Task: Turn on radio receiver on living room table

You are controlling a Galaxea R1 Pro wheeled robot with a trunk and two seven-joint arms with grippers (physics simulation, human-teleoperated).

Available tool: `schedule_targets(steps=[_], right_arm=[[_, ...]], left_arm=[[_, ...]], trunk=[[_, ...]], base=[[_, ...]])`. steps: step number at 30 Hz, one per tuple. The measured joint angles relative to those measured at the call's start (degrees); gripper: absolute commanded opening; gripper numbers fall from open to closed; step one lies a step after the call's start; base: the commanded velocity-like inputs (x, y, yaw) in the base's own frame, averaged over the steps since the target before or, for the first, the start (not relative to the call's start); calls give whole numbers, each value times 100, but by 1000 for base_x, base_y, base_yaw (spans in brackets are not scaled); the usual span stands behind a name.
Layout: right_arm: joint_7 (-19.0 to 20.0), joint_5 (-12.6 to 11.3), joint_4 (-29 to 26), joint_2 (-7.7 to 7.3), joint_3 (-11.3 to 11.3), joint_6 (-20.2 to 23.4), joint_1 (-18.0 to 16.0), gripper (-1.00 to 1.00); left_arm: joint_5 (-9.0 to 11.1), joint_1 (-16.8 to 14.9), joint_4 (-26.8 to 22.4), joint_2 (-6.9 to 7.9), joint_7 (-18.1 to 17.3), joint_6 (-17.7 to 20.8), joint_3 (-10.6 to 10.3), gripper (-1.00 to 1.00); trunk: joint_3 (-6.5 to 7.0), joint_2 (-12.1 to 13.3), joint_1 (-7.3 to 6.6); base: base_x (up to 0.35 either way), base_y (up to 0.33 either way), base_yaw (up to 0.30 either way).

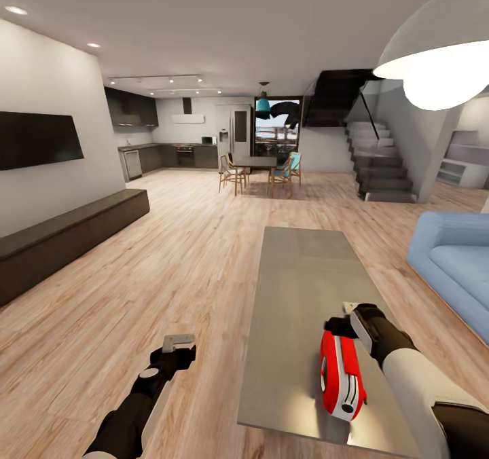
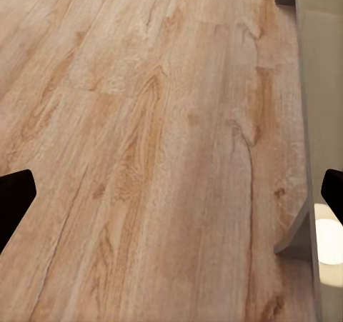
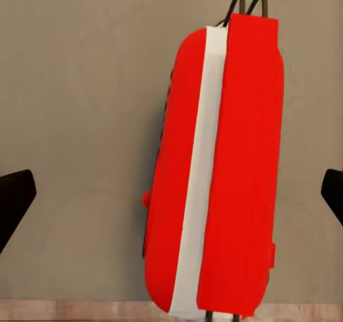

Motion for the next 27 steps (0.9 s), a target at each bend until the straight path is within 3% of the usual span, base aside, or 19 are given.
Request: schedule_targets(steps=[12,27], right_arm=[[486,3,142,-224,-193,11,0,100],[563,26,152,-246,-199,7,0,100]], left_arm=[[-3,0,3,-8,1,0,0,100],[-9,0,133,-40,0,-328,-17,100]], trunk=[[0,0,0],[0,0,0]], base=[[0,0,0],[0,0,0]])
